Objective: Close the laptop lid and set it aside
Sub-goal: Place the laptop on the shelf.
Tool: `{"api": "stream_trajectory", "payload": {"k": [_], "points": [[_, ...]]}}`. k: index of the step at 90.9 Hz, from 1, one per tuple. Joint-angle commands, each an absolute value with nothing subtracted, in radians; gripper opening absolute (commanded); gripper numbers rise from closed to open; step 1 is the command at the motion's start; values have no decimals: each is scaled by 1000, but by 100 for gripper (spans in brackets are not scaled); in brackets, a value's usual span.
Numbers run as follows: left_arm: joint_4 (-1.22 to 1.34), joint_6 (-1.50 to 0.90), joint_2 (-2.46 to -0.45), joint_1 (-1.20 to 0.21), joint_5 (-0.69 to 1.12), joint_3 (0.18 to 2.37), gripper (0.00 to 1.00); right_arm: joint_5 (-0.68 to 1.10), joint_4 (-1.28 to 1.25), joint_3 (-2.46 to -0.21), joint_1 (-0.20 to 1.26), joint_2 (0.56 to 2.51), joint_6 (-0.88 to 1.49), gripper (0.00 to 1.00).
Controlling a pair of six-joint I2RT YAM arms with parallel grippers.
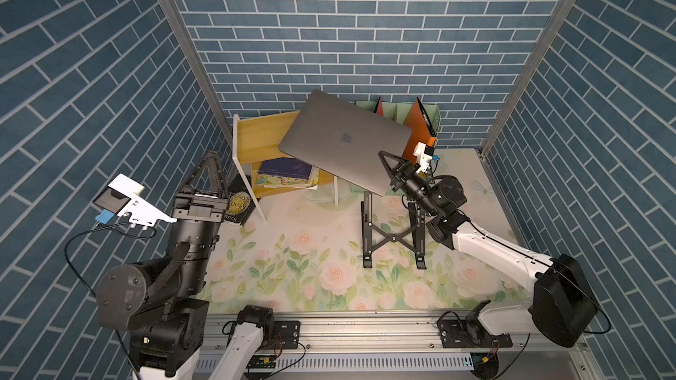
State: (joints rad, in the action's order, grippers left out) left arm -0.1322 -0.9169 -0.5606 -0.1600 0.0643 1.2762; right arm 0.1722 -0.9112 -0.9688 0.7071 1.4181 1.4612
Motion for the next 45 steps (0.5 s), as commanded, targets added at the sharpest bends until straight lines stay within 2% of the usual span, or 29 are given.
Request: {"api": "stream_trajectory", "payload": {"k": [1,13,22,45], "points": [[-232,-861,-528,-154,113,1273,90,-10,-1088,-1118,759,1447,1408,0],[-332,-836,-509,-155,102,1270,90,-217,-990,-1249,860,1526,1349,0],[-395,-845,-489,-154,89,1262,92,-354,-868,-1394,926,1627,1389,0],[-492,-870,-437,-155,112,1256,93,-544,-665,-1857,1045,1911,1404,0]]}}
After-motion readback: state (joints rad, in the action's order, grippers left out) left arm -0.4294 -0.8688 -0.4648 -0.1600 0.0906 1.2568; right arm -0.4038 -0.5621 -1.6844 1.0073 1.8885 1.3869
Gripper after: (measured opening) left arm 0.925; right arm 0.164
